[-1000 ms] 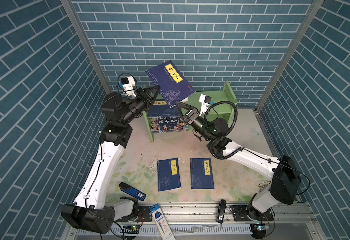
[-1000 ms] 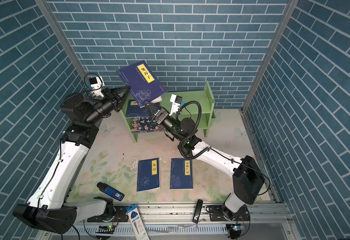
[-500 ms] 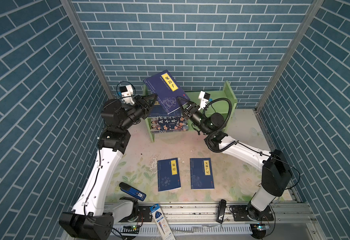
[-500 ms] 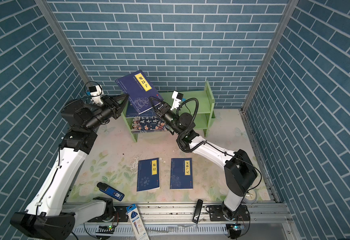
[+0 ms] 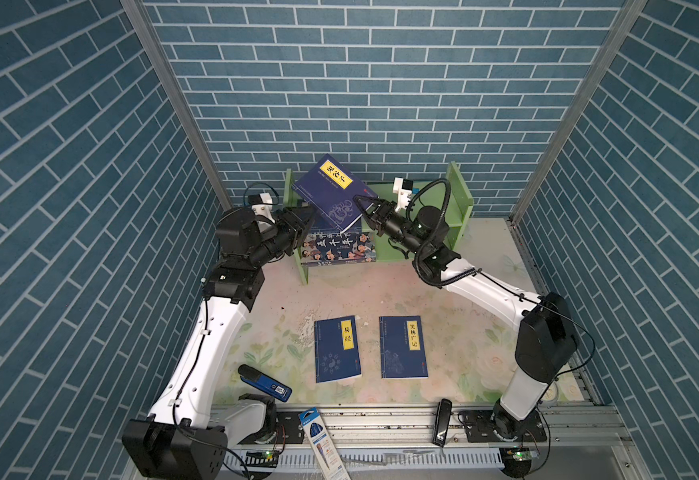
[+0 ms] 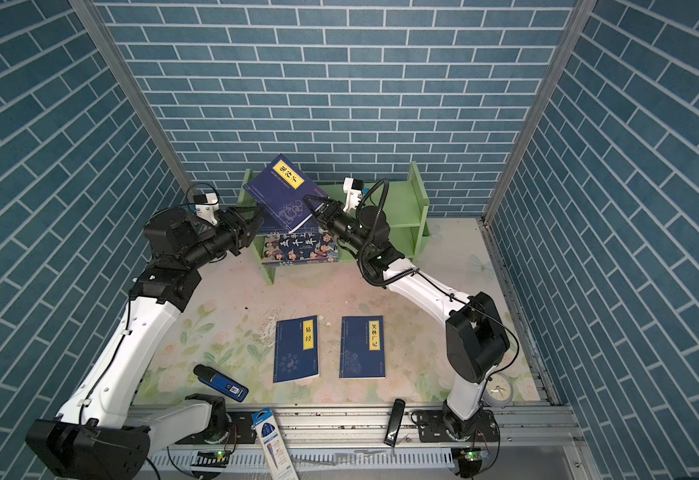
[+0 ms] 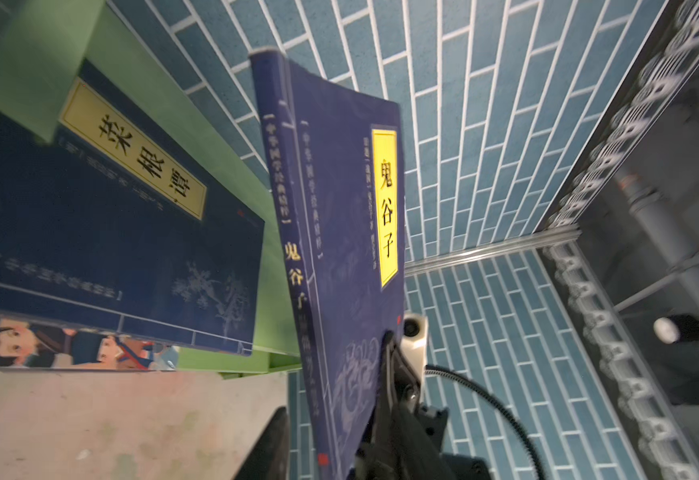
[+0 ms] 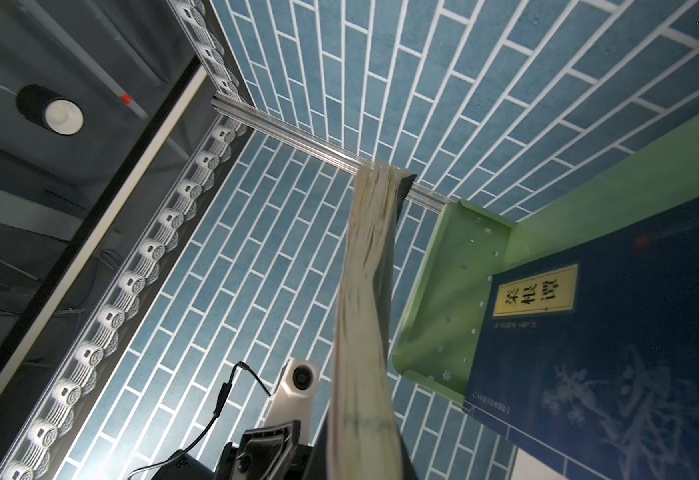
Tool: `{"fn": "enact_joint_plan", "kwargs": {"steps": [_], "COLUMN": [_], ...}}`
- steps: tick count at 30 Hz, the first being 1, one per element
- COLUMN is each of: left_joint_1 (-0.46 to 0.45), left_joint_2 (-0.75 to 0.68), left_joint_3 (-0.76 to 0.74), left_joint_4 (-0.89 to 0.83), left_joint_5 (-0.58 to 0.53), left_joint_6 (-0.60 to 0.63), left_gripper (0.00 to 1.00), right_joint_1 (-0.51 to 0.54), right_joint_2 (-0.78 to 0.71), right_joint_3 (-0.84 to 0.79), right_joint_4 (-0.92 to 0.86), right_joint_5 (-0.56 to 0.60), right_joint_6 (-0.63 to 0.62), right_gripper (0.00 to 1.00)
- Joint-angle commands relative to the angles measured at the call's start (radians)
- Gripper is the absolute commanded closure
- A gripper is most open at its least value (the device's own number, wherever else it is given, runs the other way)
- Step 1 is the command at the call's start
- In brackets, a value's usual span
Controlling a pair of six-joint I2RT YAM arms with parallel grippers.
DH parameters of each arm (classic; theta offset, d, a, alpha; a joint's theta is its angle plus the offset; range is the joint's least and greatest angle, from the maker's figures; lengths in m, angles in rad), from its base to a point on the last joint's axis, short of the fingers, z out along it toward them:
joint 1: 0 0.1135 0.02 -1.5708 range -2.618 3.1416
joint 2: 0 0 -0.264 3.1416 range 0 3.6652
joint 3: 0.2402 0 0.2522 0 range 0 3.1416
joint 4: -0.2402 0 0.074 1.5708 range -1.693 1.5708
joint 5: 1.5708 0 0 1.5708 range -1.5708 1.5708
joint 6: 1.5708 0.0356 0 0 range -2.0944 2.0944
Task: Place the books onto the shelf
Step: 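Carry the book over the shelf's upper tier with both grippers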
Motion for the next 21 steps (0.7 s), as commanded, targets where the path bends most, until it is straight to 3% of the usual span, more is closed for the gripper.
{"fn": "enact_joint_plan", "kwargs": {"steps": [1,12,21], "left_joint_1": [0.029,0.080,0.085], "left_joint_2": [-0.023,-0.018,-0.006], "left_joint_3": [-0.005,-0.003,0.003], "left_joint_4": [-0.075,-0.115,-0.080], "left_joint_5": [0.035,0.095,0.098], "left_joint_6": [0.035,0.059,0.057], "left_gripper": [0.41,0.38,0.38], "right_joint_1": [-0.033,-0.122,-0.153], "right_joint_2": [0.000,0.110,0.220], "right_joint_3": [0.083,0.319,0.538], "right_joint_4": [-0.084,-0.467,-0.797], "right_joint_5": [-0.114,-0.417,-0.472], "right_joint_6": [-0.043,-0.150,-0.321], "right_gripper": [0.98,0.98,0.95]}}
